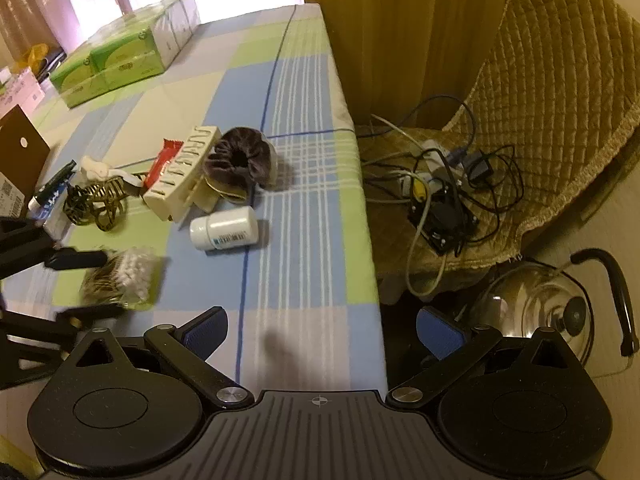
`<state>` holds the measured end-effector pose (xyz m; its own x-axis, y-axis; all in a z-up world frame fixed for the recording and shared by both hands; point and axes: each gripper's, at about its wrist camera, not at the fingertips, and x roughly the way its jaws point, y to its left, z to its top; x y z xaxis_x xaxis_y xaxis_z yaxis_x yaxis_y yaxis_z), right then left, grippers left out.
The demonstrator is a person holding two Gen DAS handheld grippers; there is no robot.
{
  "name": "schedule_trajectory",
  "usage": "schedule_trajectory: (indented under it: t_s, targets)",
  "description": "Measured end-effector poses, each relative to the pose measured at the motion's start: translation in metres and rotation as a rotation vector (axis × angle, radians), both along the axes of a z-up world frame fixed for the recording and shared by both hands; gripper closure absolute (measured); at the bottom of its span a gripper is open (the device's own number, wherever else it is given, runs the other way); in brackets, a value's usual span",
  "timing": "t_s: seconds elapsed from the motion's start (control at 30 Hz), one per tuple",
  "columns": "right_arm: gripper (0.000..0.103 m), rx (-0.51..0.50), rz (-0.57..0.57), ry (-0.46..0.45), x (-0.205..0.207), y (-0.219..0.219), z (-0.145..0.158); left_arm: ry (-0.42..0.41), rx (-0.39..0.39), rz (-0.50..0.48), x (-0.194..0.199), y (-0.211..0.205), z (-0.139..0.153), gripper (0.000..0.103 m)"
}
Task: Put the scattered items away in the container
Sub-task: 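Grasp the cotton swab bag with the left tool, then carry the swab bag toward the box with the left tool while the right tool grasps the green tube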
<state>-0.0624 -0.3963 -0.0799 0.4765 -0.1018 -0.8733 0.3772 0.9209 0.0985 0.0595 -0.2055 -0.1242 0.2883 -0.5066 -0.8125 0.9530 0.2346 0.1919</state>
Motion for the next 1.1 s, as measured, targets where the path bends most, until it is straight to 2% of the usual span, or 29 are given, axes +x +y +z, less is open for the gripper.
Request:
schedule_trajectory:
  t_s: [0.1,0.3,0.37,0.4,0.43,0.53,0.6,0.63,0.67,0.7,0.73,0.9,1.1]
  targets:
    - [0.000,0.006,0.006,0.001,-0.001,0.002,-0.002,0.041,0.017,0.048,0.000,0.012,0.005,0.084]
    - [0.000,0.010,0.048,-0.014,0.007,0.012,-0.003,0.083,0.073,0.131,-0.008,0.034,0.012,0.083]
    - [0.000,0.010,0.062,-0.018,0.009,0.015,-0.002,0.119,0.043,0.157,-0.007,0.037,0.016,0.076]
    - [0.000,0.009,0.068,-0.018,0.010,0.017,-0.002,0.121,0.031,0.162,-0.006,0.036,0.016,0.058]
    - [0.000,0.007,0.075,-0.020,0.011,0.018,-0.002,0.106,0.030,0.162,-0.007,0.033,0.015,0.049]
    - [0.000,0.001,0.091,-0.029,0.011,0.023,0.001,0.068,0.046,0.151,-0.007,0.021,0.007,0.049]
    - [0.000,0.000,0.099,-0.033,0.009,0.026,0.003,0.103,0.037,0.161,-0.003,0.019,0.002,0.050]
    - [0.000,-0.001,0.101,-0.034,0.009,0.027,0.004,0.123,0.020,0.170,0.000,0.021,0.001,0.055]
    - [0.000,-0.001,0.102,-0.034,0.008,0.028,0.004,0.147,0.011,0.180,0.002,0.023,0.001,0.062]
    - [0.000,0.001,0.105,-0.035,0.008,0.029,0.004,0.166,0.001,0.192,0.002,0.027,0.002,0.074]
    - [0.000,0.005,0.108,-0.035,0.008,0.031,0.004,0.175,-0.003,0.205,0.002,0.031,0.003,0.078]
    - [0.000,0.018,0.158,-0.048,0.013,0.048,0.004,0.172,0.010,0.314,-0.001,0.059,0.006,0.084]
    - [0.000,0.046,0.281,-0.103,0.037,0.086,0.010,0.183,0.012,0.577,0.004,0.124,0.017,0.086]
